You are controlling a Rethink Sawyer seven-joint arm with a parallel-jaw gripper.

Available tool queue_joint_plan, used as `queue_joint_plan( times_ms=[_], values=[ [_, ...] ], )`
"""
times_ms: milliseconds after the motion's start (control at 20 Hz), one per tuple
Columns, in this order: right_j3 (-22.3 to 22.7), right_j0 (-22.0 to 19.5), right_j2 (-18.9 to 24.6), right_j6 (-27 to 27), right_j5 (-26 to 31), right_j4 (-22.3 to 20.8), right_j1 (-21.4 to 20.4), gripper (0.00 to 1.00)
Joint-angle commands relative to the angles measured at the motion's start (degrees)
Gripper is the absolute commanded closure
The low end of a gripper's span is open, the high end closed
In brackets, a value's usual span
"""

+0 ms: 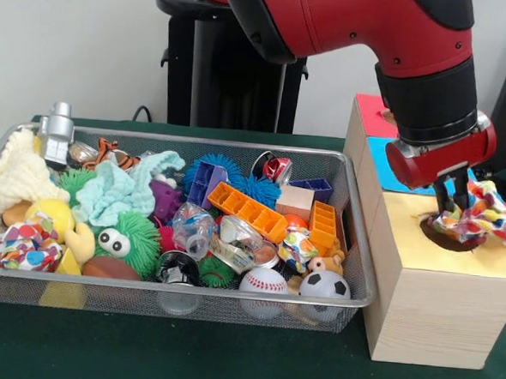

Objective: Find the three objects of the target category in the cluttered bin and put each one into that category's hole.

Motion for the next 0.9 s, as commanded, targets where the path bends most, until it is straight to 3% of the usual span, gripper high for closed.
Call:
queue_joint_plan(
  times_ms=[50,500,900],
  values=[
    [-3.5,0.8,-5.1,9.1,-2.4,-2.2,4.2,1.0],
    [-5.0,2.1,-7.1,7.6,-3.6,-3.6,4.9,1.0],
    [-8.7,9.3,-20.4,10.5,-1.7,-6.4,4.5,1.0]
  ],
)
